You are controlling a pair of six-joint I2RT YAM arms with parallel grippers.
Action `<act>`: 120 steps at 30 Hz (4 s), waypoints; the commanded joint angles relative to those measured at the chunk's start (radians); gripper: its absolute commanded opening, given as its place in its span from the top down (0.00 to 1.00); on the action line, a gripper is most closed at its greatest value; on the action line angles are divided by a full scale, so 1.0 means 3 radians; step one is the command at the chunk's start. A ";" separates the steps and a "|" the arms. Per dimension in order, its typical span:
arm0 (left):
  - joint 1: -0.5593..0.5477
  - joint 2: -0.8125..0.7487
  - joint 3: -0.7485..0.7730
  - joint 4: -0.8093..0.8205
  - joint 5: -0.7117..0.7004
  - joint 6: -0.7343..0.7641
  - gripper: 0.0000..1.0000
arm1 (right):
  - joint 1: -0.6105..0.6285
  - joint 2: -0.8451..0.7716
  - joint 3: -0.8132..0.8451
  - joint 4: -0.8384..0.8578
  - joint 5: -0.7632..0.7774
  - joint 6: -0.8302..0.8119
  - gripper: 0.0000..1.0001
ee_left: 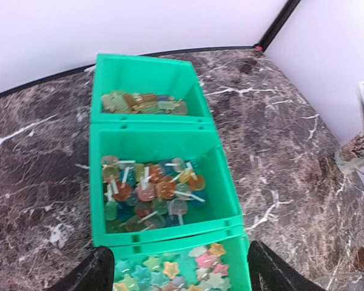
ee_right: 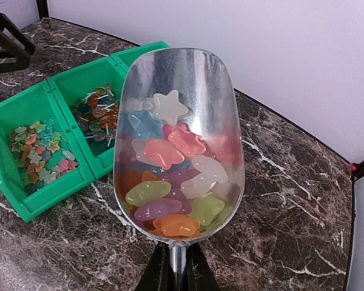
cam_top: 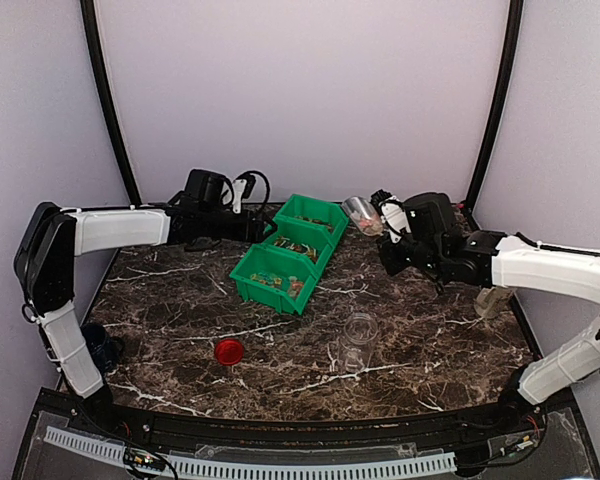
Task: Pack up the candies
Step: Place the storage box at the center of the board, then move the packing bottle to the center of the board.
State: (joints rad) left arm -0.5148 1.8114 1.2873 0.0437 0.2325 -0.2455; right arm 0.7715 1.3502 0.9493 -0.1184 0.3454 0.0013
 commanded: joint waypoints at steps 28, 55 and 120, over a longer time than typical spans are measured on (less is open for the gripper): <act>-0.1556 0.0216 0.0948 -0.1298 0.0182 0.0682 0.46 | -0.0480 -0.0361 -0.0094 -0.0339 0.0414 0.0297 1.00; -0.1924 0.0566 0.1333 -0.1687 -0.0165 0.0834 0.51 | -0.0501 -0.0383 -0.0120 -0.0324 0.0371 0.0327 1.00; -0.1301 0.1538 0.2630 -0.1883 -0.0316 0.1156 1.00 | -0.0551 -0.0515 -0.0096 -0.0288 0.0597 0.0440 1.00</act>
State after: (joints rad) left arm -0.9070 2.2581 2.0300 -0.4919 0.1165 0.0868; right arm 0.6167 1.2320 0.9150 -0.2481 0.4984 0.1150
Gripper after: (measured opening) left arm 0.050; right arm 0.086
